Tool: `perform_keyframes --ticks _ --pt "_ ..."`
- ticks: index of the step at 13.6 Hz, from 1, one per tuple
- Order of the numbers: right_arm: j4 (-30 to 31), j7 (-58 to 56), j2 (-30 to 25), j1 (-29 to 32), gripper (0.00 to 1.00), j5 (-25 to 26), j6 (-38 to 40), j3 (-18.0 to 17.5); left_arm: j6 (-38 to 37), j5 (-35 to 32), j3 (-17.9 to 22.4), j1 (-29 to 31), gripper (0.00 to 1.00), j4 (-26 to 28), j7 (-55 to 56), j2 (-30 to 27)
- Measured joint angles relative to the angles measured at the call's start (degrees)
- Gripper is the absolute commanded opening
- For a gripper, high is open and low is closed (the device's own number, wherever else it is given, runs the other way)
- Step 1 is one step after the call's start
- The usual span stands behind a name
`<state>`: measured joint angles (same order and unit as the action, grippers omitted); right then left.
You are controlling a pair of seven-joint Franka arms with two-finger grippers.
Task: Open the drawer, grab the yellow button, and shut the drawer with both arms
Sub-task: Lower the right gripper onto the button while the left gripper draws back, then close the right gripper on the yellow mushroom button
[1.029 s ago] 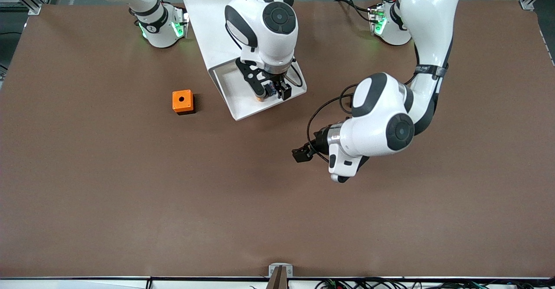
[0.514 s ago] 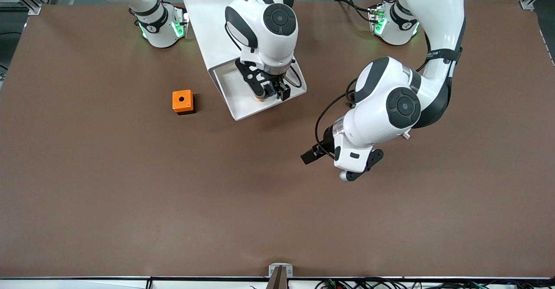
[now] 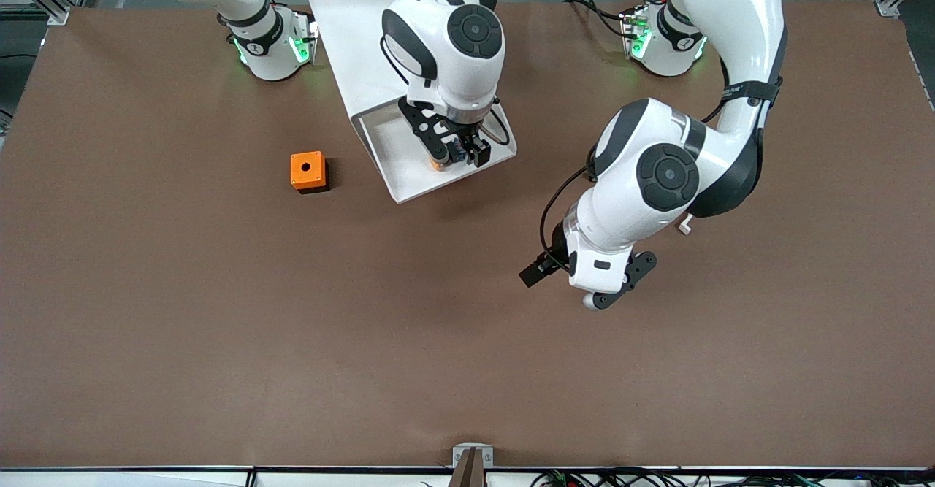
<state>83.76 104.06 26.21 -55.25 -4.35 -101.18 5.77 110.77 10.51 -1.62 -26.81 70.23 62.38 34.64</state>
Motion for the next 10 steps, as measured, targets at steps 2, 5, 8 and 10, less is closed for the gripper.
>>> perform_keyframes --ticks 2,5,8,10 --pt "0.01 0.0 0.0 -0.03 1.0 0.0 0.0 0.01 0.0 -0.05 -0.5 -0.09 1.0 0.23 0.16 0.01" --pt "0.01 0.0 0.0 -0.03 1.0 0.0 -0.01 0.05 0.0 -0.32 -0.87 -0.37 1.0 0.66 0.3 0.06" --pt "0.02 0.0 0.0 -0.03 1.0 0.0 -0.01 0.05 0.0 -0.37 -0.87 -0.28 1.0 1.46 0.3 0.13" --pt "0.1 0.0 0.01 -0.03 1.0 0.0 -0.01 0.05 0.0 -0.4 -0.87 -0.09 1.0 1.61 0.3 0.13"
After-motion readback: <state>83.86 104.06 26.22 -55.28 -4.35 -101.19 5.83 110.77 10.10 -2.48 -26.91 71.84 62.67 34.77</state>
